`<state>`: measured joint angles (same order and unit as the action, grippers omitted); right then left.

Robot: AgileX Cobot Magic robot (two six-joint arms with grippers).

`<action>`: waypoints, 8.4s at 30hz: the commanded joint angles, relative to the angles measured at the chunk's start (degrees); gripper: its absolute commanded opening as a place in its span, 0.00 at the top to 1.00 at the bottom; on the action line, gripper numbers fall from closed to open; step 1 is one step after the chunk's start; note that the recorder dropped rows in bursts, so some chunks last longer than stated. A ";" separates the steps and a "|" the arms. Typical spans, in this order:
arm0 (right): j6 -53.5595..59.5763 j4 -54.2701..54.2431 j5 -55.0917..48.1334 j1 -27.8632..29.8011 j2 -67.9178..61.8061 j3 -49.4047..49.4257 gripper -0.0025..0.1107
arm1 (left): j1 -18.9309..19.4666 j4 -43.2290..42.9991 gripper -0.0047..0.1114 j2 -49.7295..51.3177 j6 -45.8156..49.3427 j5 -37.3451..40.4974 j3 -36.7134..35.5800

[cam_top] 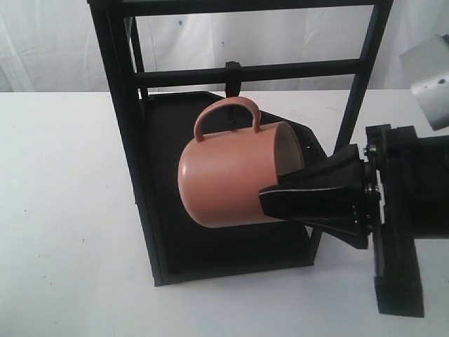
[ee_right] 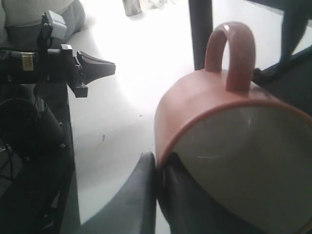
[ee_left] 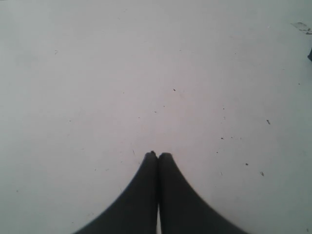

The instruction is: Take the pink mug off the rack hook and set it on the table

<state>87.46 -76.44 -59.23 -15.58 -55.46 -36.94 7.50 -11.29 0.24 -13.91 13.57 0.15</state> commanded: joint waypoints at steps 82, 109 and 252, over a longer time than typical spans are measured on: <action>-81.23 58.74 -9.94 -33.81 -11.32 -25.03 0.98 | -0.27 0.16 0.96 -0.24 0.24 -0.01 -0.15; -83.80 63.76 14.46 -49.99 -44.78 -38.55 0.98 | -0.27 0.16 0.96 -0.24 0.24 -0.01 -0.15; -114.74 115.50 7.91 10.08 55.46 0.22 0.98 | -0.27 0.16 0.96 -0.24 0.24 -0.01 -0.15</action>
<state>-26.97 38.53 -51.00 -6.08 -0.44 -36.74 7.50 -11.29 0.24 -13.91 13.57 0.15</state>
